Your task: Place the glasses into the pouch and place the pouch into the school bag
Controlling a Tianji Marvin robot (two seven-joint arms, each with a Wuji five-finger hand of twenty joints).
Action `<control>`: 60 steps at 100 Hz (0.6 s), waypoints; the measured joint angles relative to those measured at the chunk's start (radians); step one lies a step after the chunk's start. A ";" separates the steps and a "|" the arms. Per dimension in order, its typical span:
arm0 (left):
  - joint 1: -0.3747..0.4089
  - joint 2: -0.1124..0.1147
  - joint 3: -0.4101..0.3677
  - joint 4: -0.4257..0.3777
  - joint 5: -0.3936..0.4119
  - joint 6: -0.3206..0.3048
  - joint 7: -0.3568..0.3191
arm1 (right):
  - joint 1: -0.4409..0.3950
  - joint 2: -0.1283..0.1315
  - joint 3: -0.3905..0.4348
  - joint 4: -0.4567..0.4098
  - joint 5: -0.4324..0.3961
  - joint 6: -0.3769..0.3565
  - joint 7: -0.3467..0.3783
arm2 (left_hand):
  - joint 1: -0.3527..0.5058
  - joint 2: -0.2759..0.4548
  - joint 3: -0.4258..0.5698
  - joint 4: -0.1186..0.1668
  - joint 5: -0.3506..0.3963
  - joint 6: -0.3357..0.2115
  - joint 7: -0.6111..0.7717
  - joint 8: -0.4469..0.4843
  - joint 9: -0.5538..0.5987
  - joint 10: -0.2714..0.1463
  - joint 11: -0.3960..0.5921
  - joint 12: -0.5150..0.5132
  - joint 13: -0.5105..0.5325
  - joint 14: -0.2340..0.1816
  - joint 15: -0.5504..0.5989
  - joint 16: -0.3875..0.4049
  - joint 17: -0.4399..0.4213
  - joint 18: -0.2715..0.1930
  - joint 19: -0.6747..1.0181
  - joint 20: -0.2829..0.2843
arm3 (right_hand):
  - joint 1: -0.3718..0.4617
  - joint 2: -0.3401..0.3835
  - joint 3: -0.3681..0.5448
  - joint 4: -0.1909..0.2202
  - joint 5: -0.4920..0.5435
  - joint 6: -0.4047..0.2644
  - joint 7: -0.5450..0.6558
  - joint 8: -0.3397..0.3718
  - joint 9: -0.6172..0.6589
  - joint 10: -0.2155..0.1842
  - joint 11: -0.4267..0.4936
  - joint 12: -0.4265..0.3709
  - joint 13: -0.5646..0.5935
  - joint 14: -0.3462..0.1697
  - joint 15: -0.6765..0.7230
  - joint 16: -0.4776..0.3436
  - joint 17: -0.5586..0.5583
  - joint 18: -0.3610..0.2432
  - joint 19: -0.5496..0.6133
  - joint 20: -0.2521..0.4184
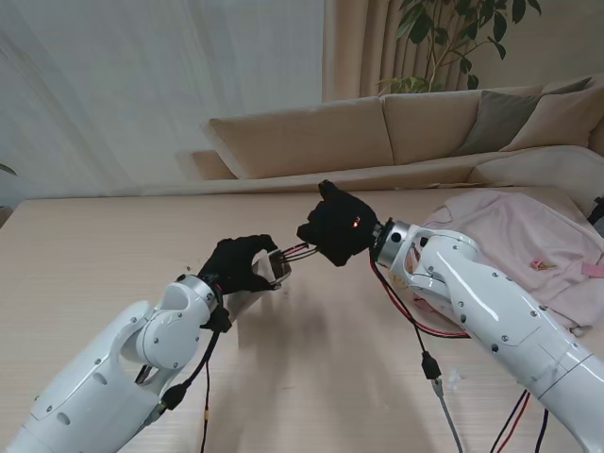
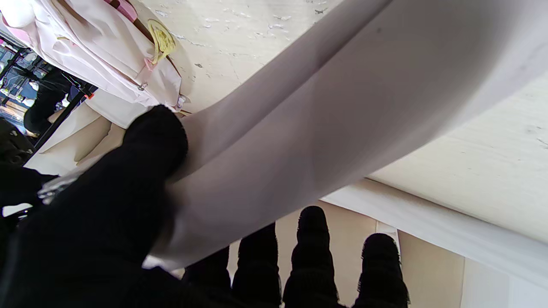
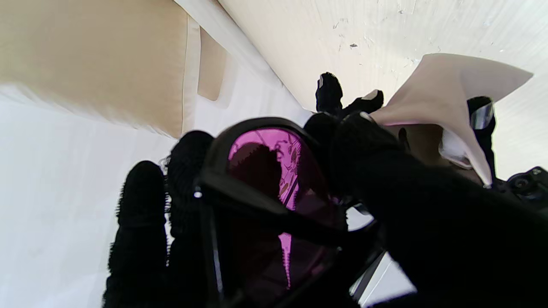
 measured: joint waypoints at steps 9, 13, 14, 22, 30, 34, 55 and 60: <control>0.000 0.004 0.000 -0.006 0.000 0.002 -0.018 | 0.021 0.010 -0.027 0.009 -0.040 -0.002 -0.039 | 0.000 0.000 0.000 0.000 0.000 0.001 0.000 0.000 0.000 0.000 0.000 0.000 0.000 0.010 0.000 0.000 0.000 0.000 0.000 0.000 | -0.013 0.009 0.000 0.000 0.000 -0.011 0.000 0.000 0.000 -0.009 0.001 0.000 0.000 -0.009 0.000 0.000 0.000 0.000 0.000 0.000; 0.000 0.005 -0.001 -0.008 -0.002 0.002 -0.029 | 0.029 0.013 -0.034 0.010 -0.052 -0.004 -0.047 | 0.000 0.001 0.000 0.000 0.000 0.001 0.000 0.000 0.000 0.000 0.000 0.000 0.000 0.010 0.000 0.000 0.000 0.000 0.000 0.000 | -0.013 0.009 0.000 0.000 0.000 -0.017 0.000 0.000 0.000 -0.009 0.001 0.000 0.000 -0.009 0.000 0.000 0.000 0.000 0.000 0.000; 0.000 0.006 -0.001 -0.009 -0.003 0.002 -0.031 | 0.030 0.014 -0.035 0.010 -0.053 -0.005 -0.047 | 0.000 0.001 0.000 0.000 0.000 0.001 0.000 0.000 0.000 0.000 0.000 0.000 0.000 0.010 0.000 0.000 0.000 0.000 0.000 0.000 | -0.014 0.009 0.000 0.000 0.000 -0.020 0.000 0.000 0.000 -0.009 0.001 0.000 0.000 -0.009 0.000 0.000 0.000 0.000 0.000 0.000; -0.002 0.007 0.000 -0.011 -0.011 0.002 -0.038 | 0.039 0.016 -0.041 0.011 -0.051 -0.009 -0.043 | 0.000 0.011 0.000 0.000 0.000 0.001 -0.001 0.000 0.000 0.000 0.000 0.000 0.000 0.010 0.000 0.000 0.001 0.000 0.000 0.000 | -0.014 0.010 0.000 0.000 0.000 -0.027 0.001 0.000 -0.001 -0.010 0.001 0.000 0.000 -0.011 0.000 0.000 0.000 0.000 0.000 0.000; -0.003 0.008 0.001 -0.011 -0.015 0.002 -0.038 | 0.053 0.019 -0.056 0.013 -0.049 -0.011 -0.043 | 0.000 0.011 0.000 0.000 0.001 0.006 -0.001 0.000 0.000 0.000 0.000 0.000 0.000 0.010 0.000 0.000 0.002 0.000 0.000 0.000 | -0.014 0.010 0.000 0.000 0.000 -0.027 0.002 0.000 -0.008 -0.018 0.004 0.000 0.000 -0.020 0.000 0.000 0.000 0.000 0.000 0.000; -0.005 0.008 0.002 -0.011 -0.016 0.002 -0.038 | 0.061 0.021 -0.068 0.014 -0.051 -0.011 -0.050 | 0.000 0.011 0.000 0.000 0.002 0.006 -0.001 0.000 0.000 0.000 0.000 0.000 0.000 0.010 0.000 0.000 0.002 0.000 0.000 0.000 | -0.014 0.010 0.000 0.000 0.000 -0.027 0.004 0.000 -0.010 -0.021 0.011 0.000 0.000 -0.024 0.000 0.000 0.000 0.000 0.000 0.000; -0.017 0.010 0.003 -0.004 -0.047 -0.001 -0.054 | 0.109 0.032 -0.139 0.037 -0.089 0.032 -0.151 | 0.000 0.012 -0.002 0.000 0.003 0.006 -0.001 0.000 0.000 0.000 -0.005 0.000 0.000 0.010 0.000 0.000 0.002 0.000 0.000 -0.001 | -0.041 0.027 0.000 0.002 -0.022 -0.052 0.023 0.000 -0.045 -0.052 0.029 0.001 -0.022 -0.060 0.000 0.000 0.000 -0.017 0.011 0.000; -0.018 0.010 0.003 -0.002 -0.050 -0.004 -0.054 | 0.116 0.032 -0.147 0.041 -0.089 0.037 -0.155 | 0.001 0.012 -0.002 0.000 0.003 0.014 -0.001 0.000 0.000 0.000 -0.005 0.000 0.000 0.010 0.000 0.000 0.002 0.000 0.000 -0.001 | -0.041 0.027 0.000 0.002 -0.029 -0.058 0.028 0.000 -0.054 -0.056 0.030 0.001 -0.030 -0.065 -0.001 -0.004 -0.006 -0.018 0.012 0.001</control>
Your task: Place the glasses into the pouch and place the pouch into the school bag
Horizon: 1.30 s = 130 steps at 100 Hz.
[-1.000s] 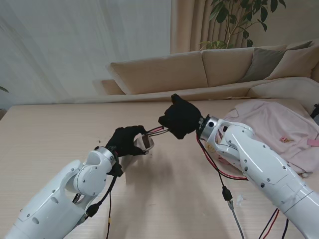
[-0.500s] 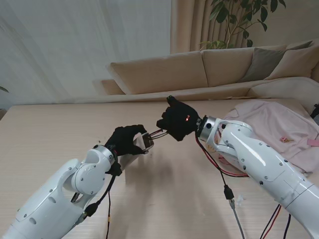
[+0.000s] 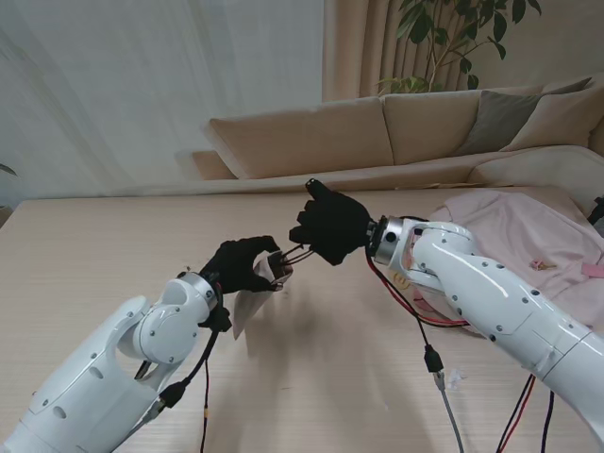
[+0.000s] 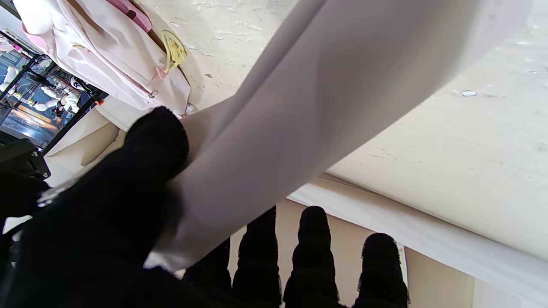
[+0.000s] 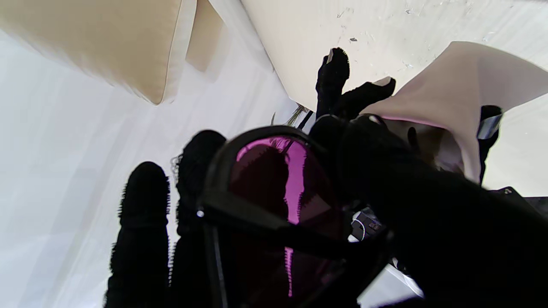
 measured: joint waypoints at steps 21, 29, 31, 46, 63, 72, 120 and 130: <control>0.006 -0.001 -0.013 0.001 -0.036 -0.017 -0.009 | 0.026 0.006 -0.033 0.012 -0.026 0.023 -0.026 | 0.002 0.012 0.000 0.000 0.012 0.002 -0.001 0.000 0.000 0.000 0.000 0.000 0.000 0.000 0.000 0.000 0.000 0.000 0.000 0.000 | 0.000 -0.004 0.000 -0.002 -0.025 -0.067 0.013 -0.092 -0.047 -0.023 0.021 -0.063 -0.046 -0.030 -0.001 -0.031 -0.045 -0.035 0.015 0.014; 0.009 0.000 -0.015 -0.001 -0.037 -0.023 -0.011 | 0.026 0.006 -0.032 0.012 -0.028 0.035 -0.026 | 0.002 0.017 -0.003 0.000 0.012 0.002 -0.003 -0.001 0.000 0.000 -0.001 0.000 0.000 0.000 0.000 0.000 0.000 0.000 0.000 0.000 | 0.000 -0.007 0.000 -0.003 -0.025 -0.094 0.012 -0.128 -0.048 -0.023 0.021 -0.077 -0.048 -0.030 -0.001 -0.039 -0.059 -0.042 0.024 0.015; 0.009 0.000 -0.015 -0.001 -0.038 -0.023 -0.012 | 0.025 0.006 -0.032 0.012 -0.028 0.038 -0.026 | 0.002 0.024 -0.003 0.000 0.012 0.002 -0.003 -0.002 0.000 0.000 -0.001 0.000 0.000 0.000 0.000 0.000 0.000 0.000 0.000 0.000 | 0.000 -0.011 0.000 -0.004 -0.025 -0.101 0.012 -0.131 -0.048 -0.023 0.021 -0.077 -0.048 -0.030 -0.001 -0.039 -0.060 -0.044 0.026 0.016; -0.004 0.000 -0.001 0.007 -0.065 -0.023 -0.019 | 0.022 0.006 -0.033 0.009 -0.028 0.051 -0.026 | 0.002 0.029 -0.014 0.000 0.012 0.002 -0.003 -0.002 0.000 0.000 -0.010 0.000 0.000 0.000 -0.001 0.000 0.000 0.000 0.000 0.000 | 0.000 -0.015 0.000 -0.004 -0.025 -0.117 0.012 -0.155 -0.048 -0.023 0.022 -0.085 -0.049 -0.030 -0.001 -0.040 -0.071 -0.057 0.029 0.024; -0.019 -0.001 0.009 0.019 -0.070 -0.025 -0.019 | -0.010 0.006 0.001 -0.030 -0.028 0.047 0.011 | 0.003 0.039 -0.025 0.000 0.011 0.001 -0.003 -0.002 0.000 0.000 -0.010 0.000 0.000 0.000 -0.001 0.000 0.000 0.000 0.000 0.000 | 0.000 -0.018 0.000 -0.003 -0.025 -0.104 0.012 -0.167 -0.049 -0.023 0.035 -0.074 -0.049 -0.030 -0.001 -0.043 -0.071 -0.057 0.039 0.025; -0.022 -0.001 0.012 0.025 -0.078 -0.025 -0.020 | -0.009 0.006 -0.009 -0.034 -0.026 0.047 0.014 | 0.011 0.039 -0.025 0.000 0.011 0.001 -0.003 -0.002 0.000 0.000 -0.010 0.000 0.000 0.000 -0.001 0.000 0.001 0.000 0.000 0.000 | 0.000 -0.018 0.000 -0.003 -0.025 -0.101 0.011 -0.177 -0.059 -0.025 0.053 -0.072 -0.050 -0.032 -0.001 -0.052 -0.079 -0.060 0.039 0.025; -0.020 -0.001 0.021 0.030 -0.129 -0.041 -0.008 | -0.020 0.004 -0.005 -0.070 -0.026 0.062 0.053 | 0.028 0.039 -0.035 0.000 0.011 0.001 -0.003 -0.004 0.001 0.001 -0.011 0.000 0.001 0.000 -0.001 0.000 0.002 0.001 0.000 0.000 | 0.000 -0.017 0.000 0.001 -0.012 -0.093 0.025 -0.201 -0.073 -0.025 0.050 -0.073 -0.066 -0.034 -0.001 -0.052 -0.120 -0.070 0.041 0.027; -0.024 -0.005 0.023 0.034 -0.152 -0.042 -0.008 | -0.028 0.000 -0.011 -0.078 -0.026 0.126 0.054 | 0.020 0.050 -0.057 0.000 0.011 0.001 -0.011 -0.004 0.001 0.001 -0.011 0.000 0.001 0.001 -0.001 0.000 0.002 0.001 0.000 0.000 | 0.005 -0.017 0.000 0.001 -0.019 -0.118 0.025 -0.217 -0.084 -0.025 0.056 -0.089 -0.086 -0.035 0.010 -0.058 -0.139 -0.076 0.051 0.037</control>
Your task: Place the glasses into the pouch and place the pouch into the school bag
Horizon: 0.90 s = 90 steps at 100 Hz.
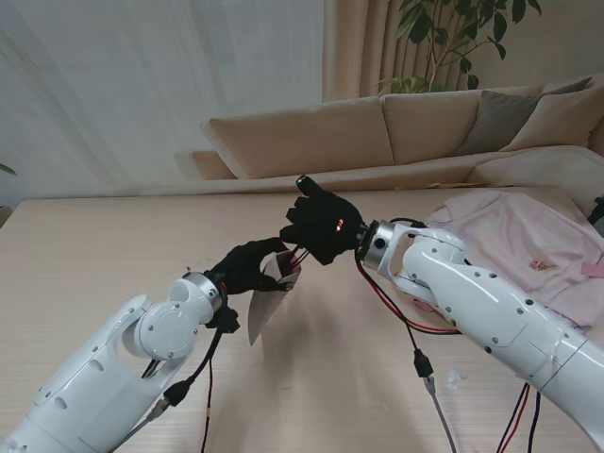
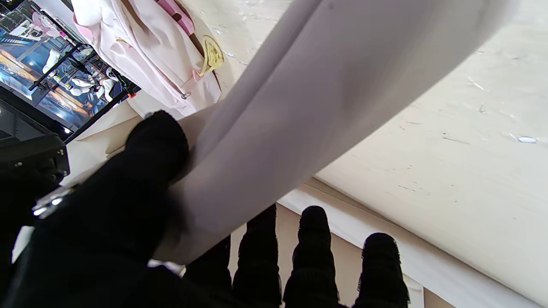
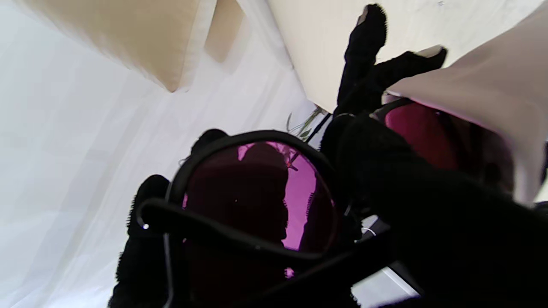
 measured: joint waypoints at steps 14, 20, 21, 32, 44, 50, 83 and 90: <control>0.006 -0.004 -0.009 -0.004 0.015 -0.002 0.001 | -0.011 -0.009 -0.002 -0.001 0.000 0.036 -0.001 | 0.005 0.000 0.000 0.000 0.000 0.000 0.000 0.000 0.000 0.000 0.000 0.000 0.000 0.000 0.000 0.000 0.000 0.000 0.000 0.000 | 0.017 -0.001 0.003 0.004 -0.005 -0.002 0.000 -0.002 -0.010 0.000 0.001 -0.002 -0.002 0.000 0.001 -0.001 -0.015 -0.007 0.013 0.009; 0.011 -0.005 -0.013 -0.005 0.014 -0.002 0.005 | -0.012 -0.010 -0.001 -0.001 0.004 0.030 -0.001 | 0.005 0.000 0.000 0.000 0.010 0.000 -0.001 0.000 0.000 0.000 0.000 0.000 0.000 0.000 0.000 0.000 0.000 0.000 0.000 0.000 | 0.024 -0.002 0.003 0.005 -0.005 0.007 0.000 -0.002 -0.010 0.000 0.002 0.002 -0.002 -0.001 0.002 -0.001 -0.015 -0.007 0.023 0.011; 0.011 -0.005 -0.013 -0.005 0.014 -0.002 0.006 | -0.012 -0.010 -0.001 0.000 0.005 0.028 -0.001 | 0.005 0.000 0.000 0.000 0.010 0.000 -0.002 0.000 0.000 0.000 0.000 0.000 0.000 0.000 0.000 0.000 0.000 0.000 0.000 0.000 | 0.026 -0.002 0.003 0.005 -0.005 0.009 0.000 -0.002 -0.010 0.000 0.002 0.003 -0.002 -0.001 0.002 -0.001 -0.015 -0.007 0.023 0.011; 0.015 -0.005 -0.013 -0.002 0.009 -0.002 0.017 | 0.000 -0.009 -0.014 0.010 0.021 0.000 0.000 | 0.008 -0.003 -0.008 0.000 0.027 0.000 -0.002 0.000 0.000 0.013 0.000 0.000 0.000 0.001 0.000 0.000 0.000 0.000 0.000 0.000 | 0.043 -0.004 0.016 0.017 -0.005 0.049 0.000 -0.004 -0.010 -0.004 0.006 0.005 -0.002 -0.007 0.002 -0.001 -0.015 -0.008 0.025 0.011; 0.008 -0.005 0.000 0.012 -0.010 -0.005 0.025 | 0.009 -0.010 -0.027 0.018 0.036 -0.002 0.009 | 0.008 -0.003 -0.009 0.000 0.027 0.000 -0.002 0.000 0.001 0.013 0.000 0.000 0.001 0.001 0.000 0.000 0.000 0.000 0.000 0.000 | 0.046 0.003 0.023 0.021 -0.127 -0.008 -0.024 -0.031 -0.083 -0.007 0.024 0.005 -0.062 -0.024 -0.013 -0.001 -0.021 -0.026 0.025 0.011; 0.000 -0.006 0.007 0.022 -0.015 -0.009 0.026 | 0.008 -0.011 -0.027 0.018 0.038 0.001 0.024 | 0.006 0.002 -0.011 0.000 0.027 0.000 -0.002 0.000 0.008 0.013 0.000 0.000 0.010 0.001 0.000 0.000 0.001 0.000 0.000 0.000 | -0.010 0.088 -0.074 0.017 -0.262 0.008 -0.043 -0.031 -0.233 -0.007 -0.022 -0.009 -0.191 -0.040 -0.088 -0.003 -0.076 -0.037 0.021 0.011; -0.013 -0.028 0.014 0.046 -0.038 -0.017 0.070 | -0.078 -0.028 0.085 -0.038 0.061 -0.053 0.099 | 0.031 0.040 -0.042 0.000 0.037 -0.006 -0.002 0.000 0.024 0.013 0.000 0.000 0.012 0.002 0.000 0.000 0.002 0.001 -0.001 0.000 | -0.224 0.333 -0.379 0.150 -0.811 0.206 -0.238 0.120 -0.875 -0.022 -0.155 -0.146 -0.612 -0.115 -0.365 -0.059 -0.264 -0.078 -0.106 -0.086; -0.016 -0.031 0.018 0.056 -0.050 -0.017 0.076 | -0.098 -0.032 0.105 -0.050 0.087 -0.058 0.101 | 0.041 0.041 -0.042 0.000 0.037 -0.009 -0.002 0.000 0.024 0.013 0.000 0.000 0.012 0.002 0.000 0.000 0.002 0.001 -0.001 0.000 | -0.260 0.433 -0.634 0.184 -0.819 0.225 -0.370 0.073 -0.885 -0.023 -0.234 -0.183 -0.650 -0.122 -0.410 -0.082 -0.266 -0.078 -0.152 -0.122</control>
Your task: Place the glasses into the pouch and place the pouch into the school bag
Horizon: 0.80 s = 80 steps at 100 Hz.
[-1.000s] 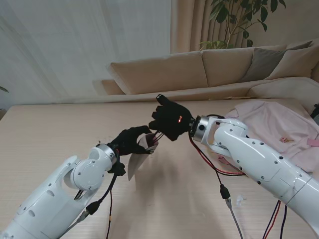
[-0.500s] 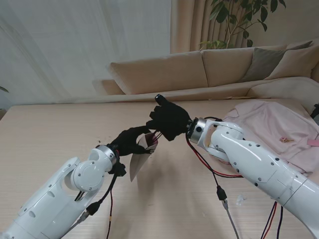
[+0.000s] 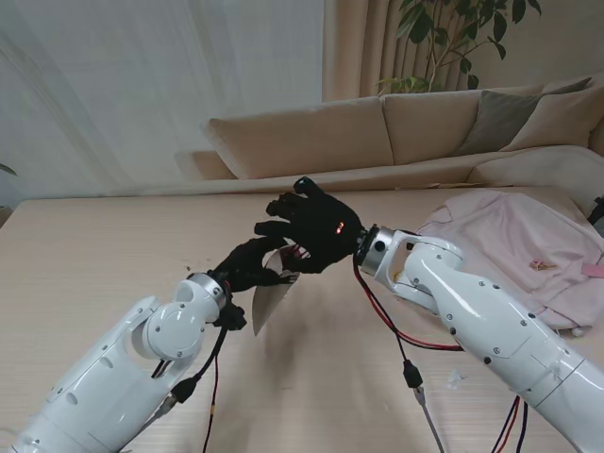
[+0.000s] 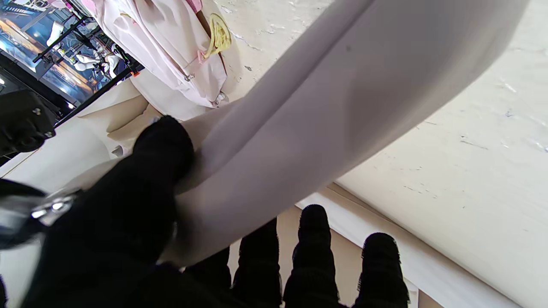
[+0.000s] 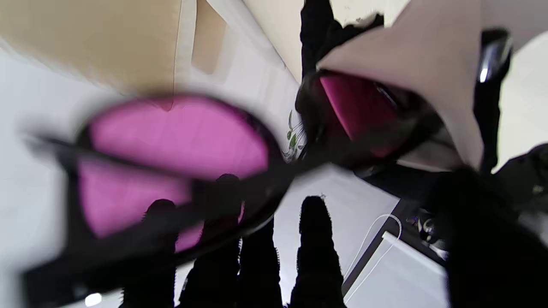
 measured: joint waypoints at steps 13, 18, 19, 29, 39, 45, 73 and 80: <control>-0.003 -0.002 0.002 0.008 0.002 0.000 0.001 | -0.046 -0.014 0.060 -0.029 0.016 -0.011 0.000 | 0.003 0.006 0.000 0.000 0.000 0.000 0.000 0.000 0.000 0.000 0.000 0.000 0.000 0.000 0.000 0.000 0.000 0.000 0.000 0.000 | -0.082 0.003 -0.047 0.025 -0.014 0.013 -0.151 0.031 0.000 -0.001 -0.086 -0.035 -0.010 -0.004 -0.041 -0.017 -0.008 0.003 -0.040 -0.022; -0.003 -0.003 0.002 0.009 0.003 0.000 0.002 | -0.065 -0.019 0.086 -0.043 0.027 -0.015 0.005 | 0.003 0.007 0.000 0.000 0.000 0.000 0.000 0.000 0.000 0.000 0.000 0.000 0.000 0.000 0.000 0.000 0.000 0.000 0.000 0.000 | -0.108 0.020 -0.042 0.025 -0.015 0.013 -0.167 0.046 0.000 -0.001 -0.105 -0.042 -0.010 -0.004 -0.056 -0.026 -0.009 0.003 -0.061 -0.033; -0.003 -0.003 0.002 0.009 0.003 0.000 0.003 | -0.069 -0.020 0.093 -0.047 0.032 -0.017 0.008 | 0.003 0.009 0.000 0.000 0.000 0.000 0.000 0.000 0.000 0.000 0.000 0.000 0.000 0.000 0.000 0.000 0.000 0.000 0.000 0.000 | -0.108 0.021 -0.046 0.025 -0.015 0.013 -0.169 0.046 0.000 -0.001 -0.108 -0.042 -0.010 -0.004 -0.056 -0.028 -0.009 0.004 -0.062 -0.034; -0.001 -0.005 -0.001 0.009 0.000 0.000 0.009 | -0.119 -0.036 0.160 -0.080 0.124 -0.020 0.053 | 0.015 0.015 0.000 0.000 0.000 -0.001 0.001 0.000 0.000 0.000 0.000 0.000 0.000 0.000 0.000 0.000 0.000 0.000 0.000 0.000 | -0.108 0.059 -0.053 0.025 -0.027 0.013 -0.187 0.084 0.000 -0.001 -0.114 -0.044 -0.010 -0.007 -0.068 -0.035 -0.009 0.006 -0.087 -0.046; 0.005 -0.006 -0.007 0.009 0.000 0.000 0.012 | -0.167 -0.057 0.211 -0.095 0.232 0.037 0.074 | 0.026 0.015 0.000 0.000 0.000 -0.002 0.001 0.000 0.000 0.000 0.000 0.000 0.000 0.000 0.000 0.000 0.000 0.000 0.000 0.000 | -0.108 0.097 -0.050 0.025 -0.027 0.013 -0.151 0.119 0.000 -0.001 -0.103 -0.044 -0.010 -0.006 -0.077 -0.041 -0.009 0.008 -0.089 -0.053; 0.009 -0.006 -0.011 0.007 0.002 0.000 0.013 | -0.196 -0.073 0.244 -0.102 0.307 0.064 0.094 | 0.027 0.015 0.000 0.000 0.000 -0.002 0.001 0.000 0.000 0.000 0.000 0.000 0.000 0.000 0.000 0.000 0.000 0.000 0.000 0.000 | -0.108 0.105 -0.047 0.025 -0.026 0.026 -0.109 0.120 0.000 -0.001 -0.080 -0.042 -0.009 0.006 -0.090 -0.043 -0.009 0.016 -0.099 -0.055; 0.038 -0.007 -0.034 -0.004 0.021 0.002 0.042 | -0.347 -0.129 0.344 -0.159 0.661 0.196 0.142 | 0.027 0.016 0.000 0.000 0.000 -0.006 0.003 0.000 0.000 0.000 0.000 0.000 0.000 0.000 0.000 0.000 0.000 0.000 0.000 0.000 | -0.120 0.116 -0.056 0.028 -0.024 0.117 0.000 -0.070 0.000 0.065 -0.164 -0.062 -0.009 0.071 -0.235 -0.119 -0.011 0.014 -0.204 -0.109; 0.044 -0.008 -0.039 -0.006 0.024 0.002 0.046 | -0.375 -0.141 0.349 -0.163 0.832 0.242 0.157 | 0.027 0.016 0.000 0.000 0.000 -0.006 0.004 0.000 0.000 0.000 0.000 0.000 0.000 0.000 0.000 0.000 0.000 0.000 0.000 0.000 | -0.119 0.116 -0.065 0.026 -0.024 0.148 -0.001 -0.099 0.000 0.082 -0.189 -0.069 -0.010 0.081 -0.273 -0.140 -0.020 0.010 -0.270 -0.128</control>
